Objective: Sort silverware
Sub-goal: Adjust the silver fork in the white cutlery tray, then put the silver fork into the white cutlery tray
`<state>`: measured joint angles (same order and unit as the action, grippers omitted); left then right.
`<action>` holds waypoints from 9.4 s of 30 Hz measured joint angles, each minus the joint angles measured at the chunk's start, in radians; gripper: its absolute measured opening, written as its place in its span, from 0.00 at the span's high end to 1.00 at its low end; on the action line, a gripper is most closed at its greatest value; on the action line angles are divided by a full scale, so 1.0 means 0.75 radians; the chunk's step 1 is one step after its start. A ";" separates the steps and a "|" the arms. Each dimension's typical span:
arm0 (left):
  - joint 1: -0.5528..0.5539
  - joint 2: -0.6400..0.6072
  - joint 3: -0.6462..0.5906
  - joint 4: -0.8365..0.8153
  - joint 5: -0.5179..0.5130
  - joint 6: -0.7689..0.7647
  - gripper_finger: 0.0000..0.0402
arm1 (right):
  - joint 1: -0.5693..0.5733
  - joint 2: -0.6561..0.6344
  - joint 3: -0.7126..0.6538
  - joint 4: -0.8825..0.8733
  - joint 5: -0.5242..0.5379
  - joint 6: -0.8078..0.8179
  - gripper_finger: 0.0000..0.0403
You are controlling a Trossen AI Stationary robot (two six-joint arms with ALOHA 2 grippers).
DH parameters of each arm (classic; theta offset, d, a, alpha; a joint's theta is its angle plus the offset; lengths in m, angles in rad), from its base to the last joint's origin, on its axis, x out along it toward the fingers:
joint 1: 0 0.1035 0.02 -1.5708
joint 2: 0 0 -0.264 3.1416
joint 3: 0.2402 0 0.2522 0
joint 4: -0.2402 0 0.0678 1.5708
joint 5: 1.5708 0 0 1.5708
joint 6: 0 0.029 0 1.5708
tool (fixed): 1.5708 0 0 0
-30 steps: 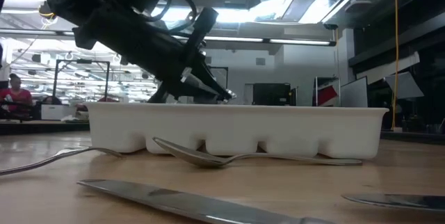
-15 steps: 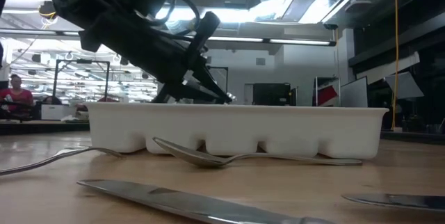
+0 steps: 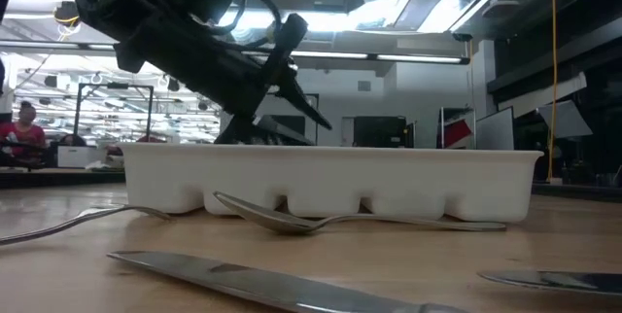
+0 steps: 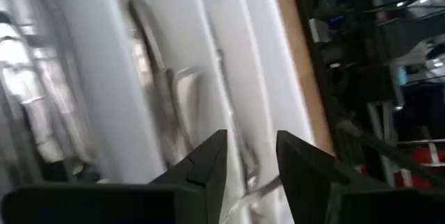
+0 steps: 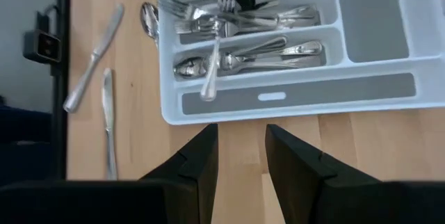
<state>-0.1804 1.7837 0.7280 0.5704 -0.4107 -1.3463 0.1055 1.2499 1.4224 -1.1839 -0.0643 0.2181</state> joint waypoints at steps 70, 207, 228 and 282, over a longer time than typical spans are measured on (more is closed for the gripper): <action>-0.347 -0.788 -0.001 -1.106 0.097 0.222 0.85 | 0.222 0.923 -0.182 0.996 0.284 0.203 0.70; -0.345 -0.788 -0.001 -1.098 0.080 0.223 0.85 | 0.136 1.040 0.158 0.557 0.076 -1.322 0.95; -0.345 -0.788 -0.001 -1.097 0.079 0.220 0.85 | 0.138 1.043 0.159 0.515 0.095 -1.351 0.95; -0.529 -0.749 -0.001 -0.852 0.305 0.037 0.85 | 0.139 0.579 0.159 0.348 0.255 -0.562 0.71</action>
<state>-0.5770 1.2221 0.7277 -0.0688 -0.1823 -1.3184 0.2096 1.6845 1.5417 -0.9230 0.1266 -0.2032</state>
